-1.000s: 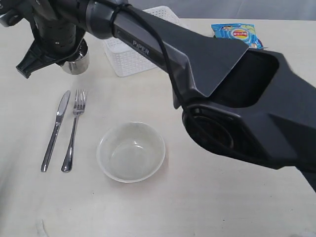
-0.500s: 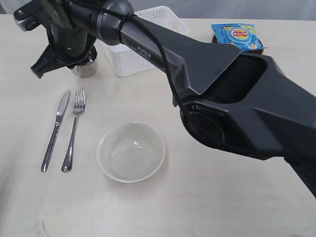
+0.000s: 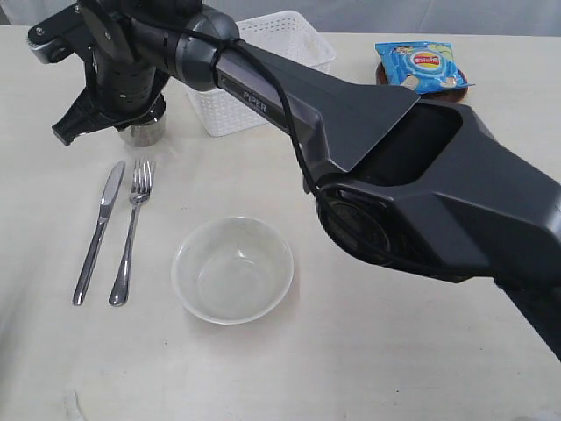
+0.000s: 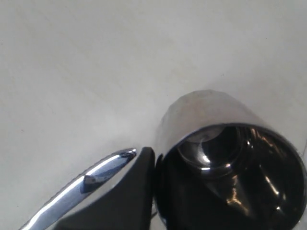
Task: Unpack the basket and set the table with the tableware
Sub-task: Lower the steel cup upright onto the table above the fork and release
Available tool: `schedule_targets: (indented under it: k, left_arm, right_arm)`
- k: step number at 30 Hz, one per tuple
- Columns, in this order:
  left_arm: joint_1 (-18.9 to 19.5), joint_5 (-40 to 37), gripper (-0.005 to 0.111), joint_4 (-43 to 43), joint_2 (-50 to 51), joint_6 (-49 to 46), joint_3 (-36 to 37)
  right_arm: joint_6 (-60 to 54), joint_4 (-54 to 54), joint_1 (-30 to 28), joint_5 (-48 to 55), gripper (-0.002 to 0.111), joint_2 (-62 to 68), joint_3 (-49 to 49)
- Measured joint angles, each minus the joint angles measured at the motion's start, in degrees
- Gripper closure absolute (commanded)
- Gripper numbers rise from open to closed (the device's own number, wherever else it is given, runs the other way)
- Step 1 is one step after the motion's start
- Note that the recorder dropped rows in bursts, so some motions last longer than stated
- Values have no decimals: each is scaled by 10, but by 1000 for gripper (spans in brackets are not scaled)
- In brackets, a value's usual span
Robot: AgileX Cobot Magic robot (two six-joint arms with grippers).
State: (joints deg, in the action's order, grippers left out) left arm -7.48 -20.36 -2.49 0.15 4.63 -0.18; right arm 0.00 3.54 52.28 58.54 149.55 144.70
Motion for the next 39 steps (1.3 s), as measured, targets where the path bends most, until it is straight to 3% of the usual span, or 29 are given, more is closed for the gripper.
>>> schedule_targets:
  k: [14,20,39]
  left_arm:
    - [0,0,107,0,0,0,0]
    - [0,0,107,0,0,0,0]
    - [0,0,107,0,0,0,0]
  right_arm:
    - [0,-9,-12,-2,108,6,0]
    - [0,-18,-12,-2,78,6,0]
    - [-12,-22,-12,-56,78,2,0]
